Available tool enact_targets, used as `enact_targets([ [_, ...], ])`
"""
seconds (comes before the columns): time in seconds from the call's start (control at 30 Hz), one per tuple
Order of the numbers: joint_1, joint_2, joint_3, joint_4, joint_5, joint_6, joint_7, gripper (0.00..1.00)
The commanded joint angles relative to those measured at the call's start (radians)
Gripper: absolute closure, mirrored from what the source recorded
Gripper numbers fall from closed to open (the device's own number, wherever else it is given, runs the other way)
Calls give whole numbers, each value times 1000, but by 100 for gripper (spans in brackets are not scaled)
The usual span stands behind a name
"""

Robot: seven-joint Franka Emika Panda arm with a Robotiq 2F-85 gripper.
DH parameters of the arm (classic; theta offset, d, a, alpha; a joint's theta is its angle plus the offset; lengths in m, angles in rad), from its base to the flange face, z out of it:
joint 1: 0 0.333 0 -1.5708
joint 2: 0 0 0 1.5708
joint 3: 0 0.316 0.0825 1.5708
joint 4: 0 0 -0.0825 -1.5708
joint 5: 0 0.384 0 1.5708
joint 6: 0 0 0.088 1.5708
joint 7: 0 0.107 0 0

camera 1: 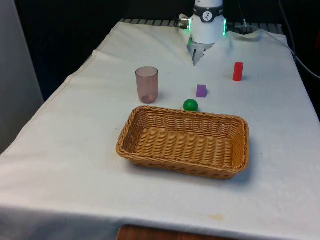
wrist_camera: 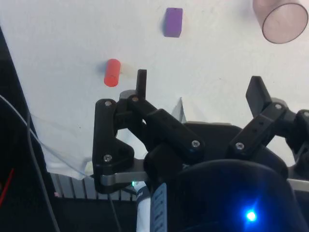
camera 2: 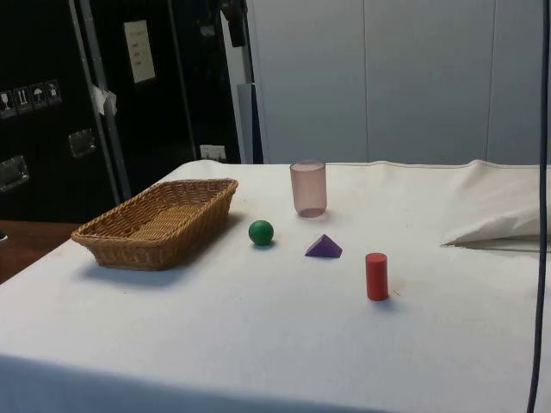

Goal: Pick up the triangular block and place it into the basket.

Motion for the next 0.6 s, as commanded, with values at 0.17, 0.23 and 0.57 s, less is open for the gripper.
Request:
enact_targets([
  [0.17, 6, -25, 22, -39, -23, 22, 34, 0],
  [0.23, 6, -35, 27, -55, -28, 31, 41, 0],
  [0.57, 4, -81, 51, -154, -45, 89, 64, 0],
])
